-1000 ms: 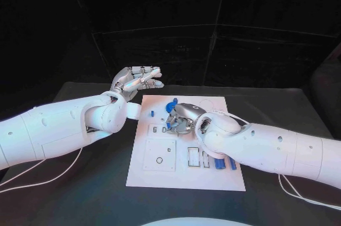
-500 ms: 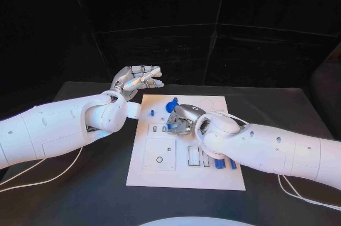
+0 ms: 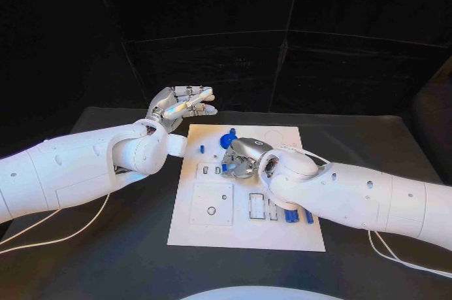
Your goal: Assemble the parts on the task board
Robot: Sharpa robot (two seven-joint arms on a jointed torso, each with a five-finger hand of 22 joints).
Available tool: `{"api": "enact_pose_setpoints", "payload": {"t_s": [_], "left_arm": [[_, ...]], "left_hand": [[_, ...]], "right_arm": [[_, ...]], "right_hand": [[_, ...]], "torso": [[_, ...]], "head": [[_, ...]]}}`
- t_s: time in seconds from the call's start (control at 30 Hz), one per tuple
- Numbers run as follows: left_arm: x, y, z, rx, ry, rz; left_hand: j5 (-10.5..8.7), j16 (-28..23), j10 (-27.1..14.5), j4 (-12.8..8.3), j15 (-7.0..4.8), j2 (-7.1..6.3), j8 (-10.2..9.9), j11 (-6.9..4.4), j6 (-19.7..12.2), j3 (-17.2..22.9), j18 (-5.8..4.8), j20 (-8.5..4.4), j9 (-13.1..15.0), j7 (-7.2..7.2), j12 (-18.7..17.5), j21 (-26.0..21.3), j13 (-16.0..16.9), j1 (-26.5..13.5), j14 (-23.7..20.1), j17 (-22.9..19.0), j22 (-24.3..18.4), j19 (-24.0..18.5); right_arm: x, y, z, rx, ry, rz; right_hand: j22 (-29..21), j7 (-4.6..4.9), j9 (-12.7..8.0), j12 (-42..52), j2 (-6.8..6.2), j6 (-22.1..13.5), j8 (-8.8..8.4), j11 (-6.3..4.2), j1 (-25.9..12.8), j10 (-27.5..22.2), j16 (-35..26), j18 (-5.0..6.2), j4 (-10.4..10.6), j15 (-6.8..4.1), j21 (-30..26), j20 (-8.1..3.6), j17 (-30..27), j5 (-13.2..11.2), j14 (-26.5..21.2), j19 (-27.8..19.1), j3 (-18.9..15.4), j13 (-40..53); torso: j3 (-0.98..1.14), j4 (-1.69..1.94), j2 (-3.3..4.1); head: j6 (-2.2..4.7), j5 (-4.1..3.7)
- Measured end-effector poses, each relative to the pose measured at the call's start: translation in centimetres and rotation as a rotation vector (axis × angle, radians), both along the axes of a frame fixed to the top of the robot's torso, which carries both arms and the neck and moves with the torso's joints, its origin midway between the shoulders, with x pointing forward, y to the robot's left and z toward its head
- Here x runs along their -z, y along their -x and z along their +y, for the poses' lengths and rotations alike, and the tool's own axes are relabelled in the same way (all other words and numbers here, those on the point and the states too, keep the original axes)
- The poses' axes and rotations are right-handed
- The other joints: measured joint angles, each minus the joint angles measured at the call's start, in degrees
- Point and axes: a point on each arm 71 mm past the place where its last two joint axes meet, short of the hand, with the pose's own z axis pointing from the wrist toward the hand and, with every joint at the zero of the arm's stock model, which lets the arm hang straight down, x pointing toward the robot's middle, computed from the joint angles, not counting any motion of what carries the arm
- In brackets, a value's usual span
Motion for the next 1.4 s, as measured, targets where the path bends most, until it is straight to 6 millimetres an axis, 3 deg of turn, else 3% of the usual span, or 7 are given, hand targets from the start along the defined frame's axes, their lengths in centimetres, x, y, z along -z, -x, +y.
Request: {"api": "enact_pose_setpoints", "payload": {"t_s": [0.4,0.67,0.87,1.23,1.4], "left_arm": [[0.01,0.00,0.05,0.000,0.000,0.001],[0.01,0.00,0.08,0.000,-0.001,0.001],[0.01,0.01,0.09,0.000,-0.001,0.002],[0.02,0.01,0.10,0.001,0.000,0.003],[0.03,0.01,0.10,0.002,0.000,0.004]], "left_hand": [[0.00,0.0,0.0,0.0,0.00,0.00,0.0,0.00,0.0,0.0,0.00,0.00,0.0,0.00,0.0,0.0,0.0,0.0,0.0,0.0,0.0,0.0],[0.00,0.0,0.0,0.0,0.00,0.00,0.0,0.00,0.0,0.0,0.00,0.00,0.0,0.00,0.0,0.0,0.0,0.0,0.0,0.0,0.0,0.0],[0.00,0.0,0.0,0.0,0.00,0.00,0.0,0.00,0.0,0.0,0.00,0.00,0.0,0.00,0.0,0.0,0.0,0.0,0.0,0.1,0.0,0.0],[0.00,0.0,0.0,0.0,0.00,0.00,0.0,0.00,0.0,0.0,0.00,0.00,0.0,0.00,0.0,0.0,0.0,0.0,0.0,0.0,0.0,0.0],[0.00,0.0,0.0,0.0,0.00,0.00,0.0,0.00,0.0,0.0,0.00,0.00,0.0,0.00,0.0,0.0,0.0,0.0,0.0,0.0,0.0,0.0]], "right_arm": [[0.03,0.05,0.05,-0.002,0.016,0.005],[0.11,0.07,0.06,0.000,0.023,0.004],[0.14,0.08,0.03,0.006,0.020,0.001],[0.19,0.10,-0.02,0.016,0.013,-0.002],[0.10,0.15,-0.04,0.020,0.004,-0.008]], "right_hand": [[-0.3,0.34,-0.2,-0.6,-0.81,-0.8,-0.83,0.19,-1.5,-0.6,-0.1,0.00,0.1,0.00,-0.2,0.22,0.0,0.1,0.0,-0.2,0.1,0.1],[-1.0,1.10,-0.4,-1.6,-1.58,-3.3,-2.16,0.93,-2.2,-1.4,-0.2,0.00,0.2,0.42,-0.6,0.62,0.0,0.2,0.0,-0.6,-0.1,0.1],[-1.5,1.58,-0.4,-2.3,-2.54,-5.1,-2.16,1.34,-3.2,-1.8,-0.4,0.00,0.8,0.82,-0.8,0.83,0.0,0.2,0.0,-0.8,-0.7,0.1],[-2.0,1.79,-0.3,-2.8,-3.15,-6.1,-2.16,1.63,-3.8,-2.1,-0.4,0.00,1.5,1.03,-1.1,1.04,0.0,0.2,0.2,-1.0,-1.4,0.1],[-2.5,1.90,-0.3,-3.2,-4.53,-7.9,-2.16,1.73,-5.2,-2.6,-0.7,0.00,2.4,1.24,-1.5,1.26,0.0,0.2,0.0,-1.3,-3.6,0.1]], "torso": [[0.01,0.01,0.00],[-0.01,0.05,0.00],[-0.01,0.05,0.00],[-0.01,0.04,0.00],[-0.01,0.01,0.00]], "head": [[-0.05,-0.03],[-0.06,-0.04],[0.00,-0.04],[0.02,-0.03],[-0.02,-0.05]]}}
